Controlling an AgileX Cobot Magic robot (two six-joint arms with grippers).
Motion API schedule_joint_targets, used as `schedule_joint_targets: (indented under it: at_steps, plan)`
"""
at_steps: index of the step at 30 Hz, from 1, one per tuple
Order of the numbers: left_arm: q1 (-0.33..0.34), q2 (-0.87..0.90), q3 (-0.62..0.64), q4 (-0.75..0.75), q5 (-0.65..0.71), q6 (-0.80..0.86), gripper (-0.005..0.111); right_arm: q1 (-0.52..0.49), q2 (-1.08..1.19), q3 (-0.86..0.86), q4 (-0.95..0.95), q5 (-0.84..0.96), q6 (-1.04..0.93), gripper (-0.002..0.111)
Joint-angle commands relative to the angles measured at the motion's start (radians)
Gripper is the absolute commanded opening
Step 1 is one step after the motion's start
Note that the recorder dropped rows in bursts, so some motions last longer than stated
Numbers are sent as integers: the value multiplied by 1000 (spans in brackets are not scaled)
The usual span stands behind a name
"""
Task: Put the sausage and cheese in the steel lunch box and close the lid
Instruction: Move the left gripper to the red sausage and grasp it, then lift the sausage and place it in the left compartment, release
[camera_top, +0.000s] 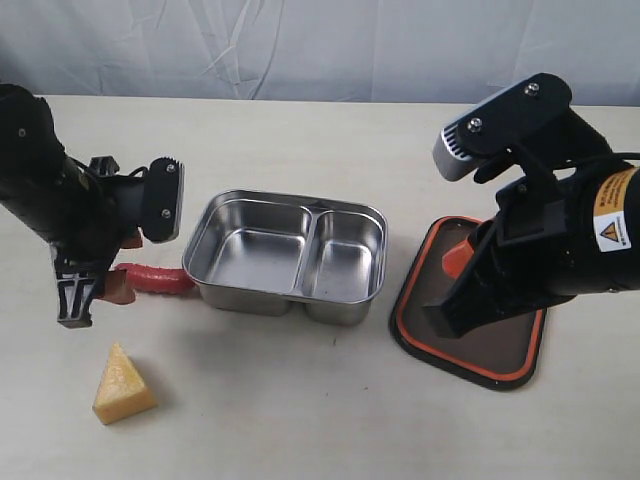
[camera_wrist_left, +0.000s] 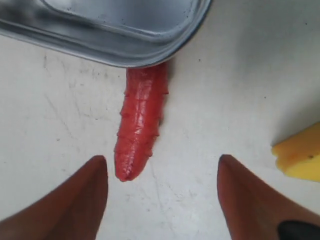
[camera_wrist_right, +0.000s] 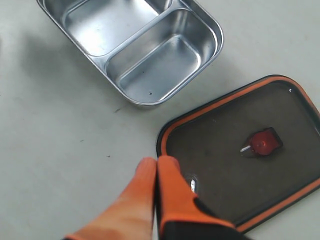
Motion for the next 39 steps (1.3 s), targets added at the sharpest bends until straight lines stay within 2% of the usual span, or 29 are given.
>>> schedule_joint_targets:
  at_steps: [1,15,17,19,20,22,27,33,39]
  plan:
    - [-2,25,-2,5,-73,68,61,1,-8,3,-11,6,-5,0]
    - [-2,198,-2,23,-209,72,60,1,-8,3,-13,28,-5,0]
    - [-2,202,-2,23,-206,72,49,1,-8,3,-13,28,-5,0]
    - [-2,202,-2,23,-196,72,30,1,-8,3,-13,28,-5,0]
    - [-2,202,-2,23,-182,72,16,1,-8,3,-13,28,-5,0]
    - [-2,202,-2,32,-149,53,0,1,-8,3,-13,31,-5,0]
    - [-2,170,-2,133,-86,-66,0,1,-8,3,-13,35,-5,0]
    - [-2,51,-2,249,8,-116,0,1,-8,3,-13,42,-5,0]
    - [-2,-126,-2,211,19,-120,0,1,-8,3,-11,42,-5,0]
